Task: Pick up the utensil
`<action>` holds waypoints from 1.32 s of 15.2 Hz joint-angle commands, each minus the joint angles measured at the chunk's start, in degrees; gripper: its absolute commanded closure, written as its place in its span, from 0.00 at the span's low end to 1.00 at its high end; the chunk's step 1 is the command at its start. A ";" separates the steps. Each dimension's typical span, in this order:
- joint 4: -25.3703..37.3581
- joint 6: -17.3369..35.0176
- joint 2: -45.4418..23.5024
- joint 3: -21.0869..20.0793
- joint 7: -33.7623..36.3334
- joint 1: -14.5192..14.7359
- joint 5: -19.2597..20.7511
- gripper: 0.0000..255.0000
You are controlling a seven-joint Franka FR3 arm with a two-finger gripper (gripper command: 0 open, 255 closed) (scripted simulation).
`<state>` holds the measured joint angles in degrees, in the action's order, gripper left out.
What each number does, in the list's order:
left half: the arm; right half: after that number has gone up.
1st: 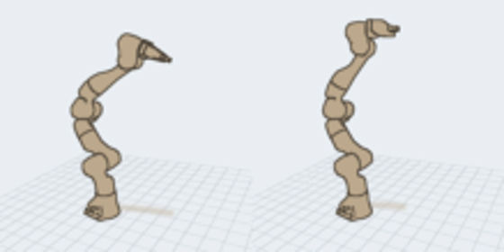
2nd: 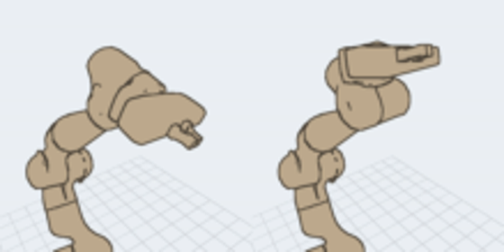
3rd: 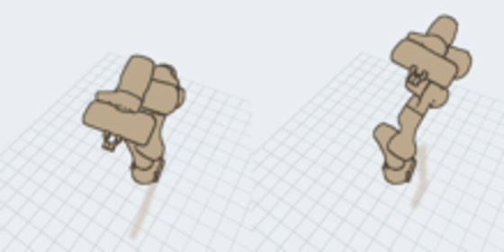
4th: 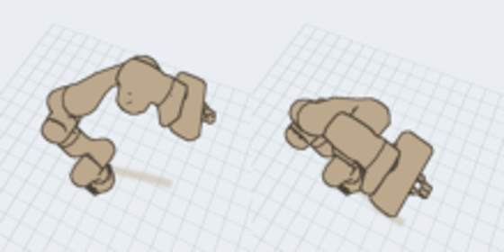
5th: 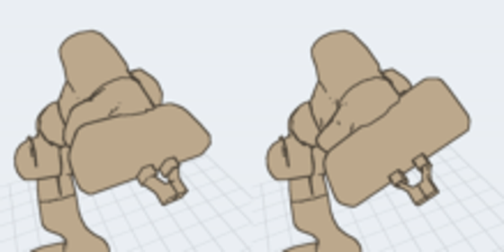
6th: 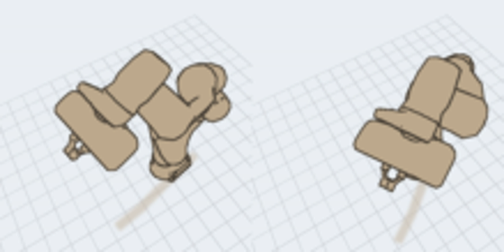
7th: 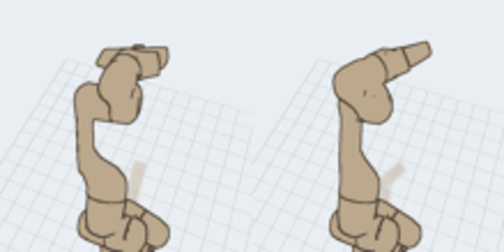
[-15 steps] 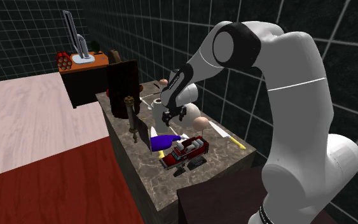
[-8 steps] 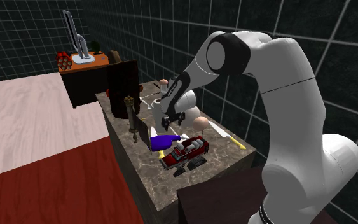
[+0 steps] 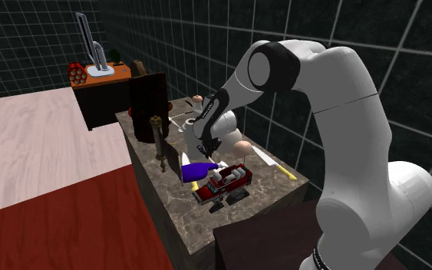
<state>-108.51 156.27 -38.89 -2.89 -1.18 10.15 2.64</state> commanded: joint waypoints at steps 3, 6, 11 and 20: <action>0.00 0.00 -0.01 0.00 0.00 0.00 0.00 1.00; -0.36 -0.98 1.33 -0.08 0.00 -0.03 -0.07 1.00; -1.06 -3.45 4.51 -0.31 -0.11 -0.21 -0.26 1.00; -1.57 -7.79 9.37 -0.66 -0.32 -0.47 -0.62 1.00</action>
<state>-110.30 148.86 -29.69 -3.53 -1.58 9.61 2.02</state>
